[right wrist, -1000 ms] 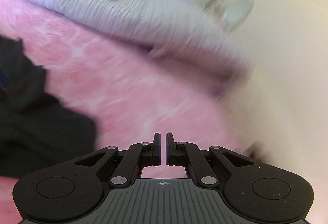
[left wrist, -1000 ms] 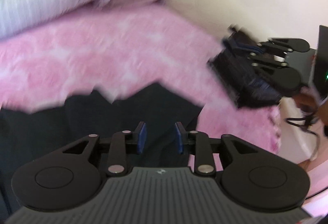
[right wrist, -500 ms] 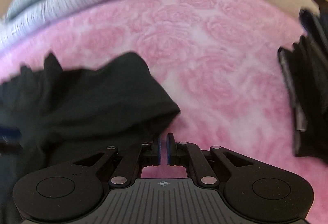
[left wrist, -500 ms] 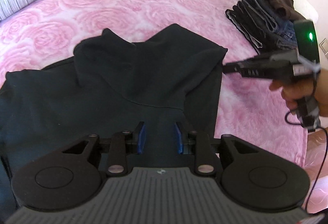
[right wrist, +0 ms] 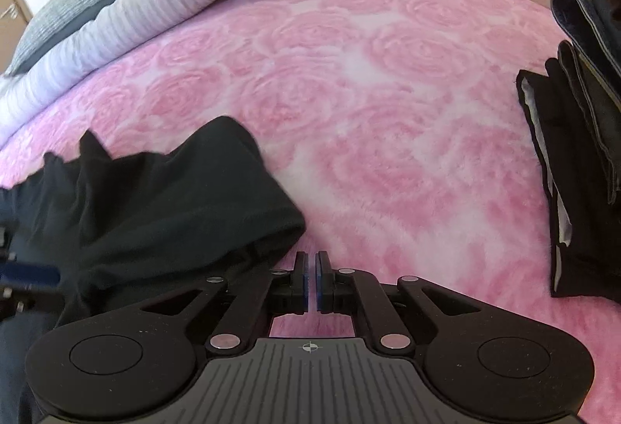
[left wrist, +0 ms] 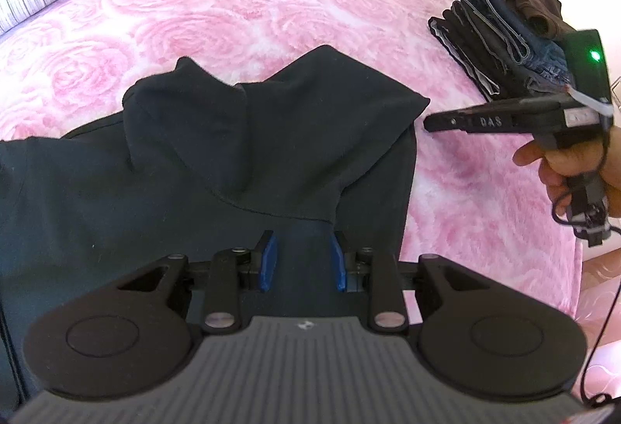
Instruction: Fold clothes
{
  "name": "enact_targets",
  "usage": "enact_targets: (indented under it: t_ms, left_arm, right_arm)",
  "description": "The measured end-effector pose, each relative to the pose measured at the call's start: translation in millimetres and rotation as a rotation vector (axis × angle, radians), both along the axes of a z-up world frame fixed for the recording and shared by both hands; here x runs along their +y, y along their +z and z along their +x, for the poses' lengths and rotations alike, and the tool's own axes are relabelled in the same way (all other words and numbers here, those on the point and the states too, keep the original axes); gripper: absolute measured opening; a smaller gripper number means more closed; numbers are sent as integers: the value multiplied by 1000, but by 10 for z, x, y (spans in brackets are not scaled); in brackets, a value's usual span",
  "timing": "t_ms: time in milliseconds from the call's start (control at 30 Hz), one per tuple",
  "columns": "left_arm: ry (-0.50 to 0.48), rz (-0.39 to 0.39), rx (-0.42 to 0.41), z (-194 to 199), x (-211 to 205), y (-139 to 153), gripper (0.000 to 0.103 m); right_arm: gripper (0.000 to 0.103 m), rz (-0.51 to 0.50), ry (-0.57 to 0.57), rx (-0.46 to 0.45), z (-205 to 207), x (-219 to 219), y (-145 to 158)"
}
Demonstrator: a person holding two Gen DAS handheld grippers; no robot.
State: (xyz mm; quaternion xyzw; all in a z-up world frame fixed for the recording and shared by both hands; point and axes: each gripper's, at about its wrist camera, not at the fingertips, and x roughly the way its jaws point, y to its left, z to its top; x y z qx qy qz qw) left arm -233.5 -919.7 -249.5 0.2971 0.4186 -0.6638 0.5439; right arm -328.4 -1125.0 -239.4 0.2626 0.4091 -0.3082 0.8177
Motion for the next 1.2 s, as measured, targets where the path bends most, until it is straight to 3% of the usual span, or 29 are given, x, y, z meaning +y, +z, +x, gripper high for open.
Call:
enact_targets:
  t_ms: [333,567,667,900,967,1000,1033,1200]
  left_arm:
    - [-19,10,-27,-142,-105,79,25]
    - [-160,-34,-106,-484,-227,175,25]
    - [-237,-62,-186,-679,-327,139,25]
    - [-498,-131,-480,-1267,-725,-162,31]
    - [-569,-122,-539,-1404,-855,-293,29]
    - [-576,-117,-549,-1420,-914,-321,20]
    - [-568,-116,-548,-1413,-977,-320,6]
    - [-421,-142,-464,-1091,-1058,-16,5]
  right_arm:
    - [3,47,-10,-47,57,-59,-63]
    - [3,75,13,-100,-4,-103,-89]
    - [2,134,-3,-129,-60,-182,-107]
    - [3,56,-25,-146,-221,-125,-51]
    - [28,19,6,-121,-243,-64,-15]
    - [77,28,26,-122,-250,-48,2]
    - [103,40,46,-124,-258,-33,18]
    - [103,57,11,-163,-276,-26,109]
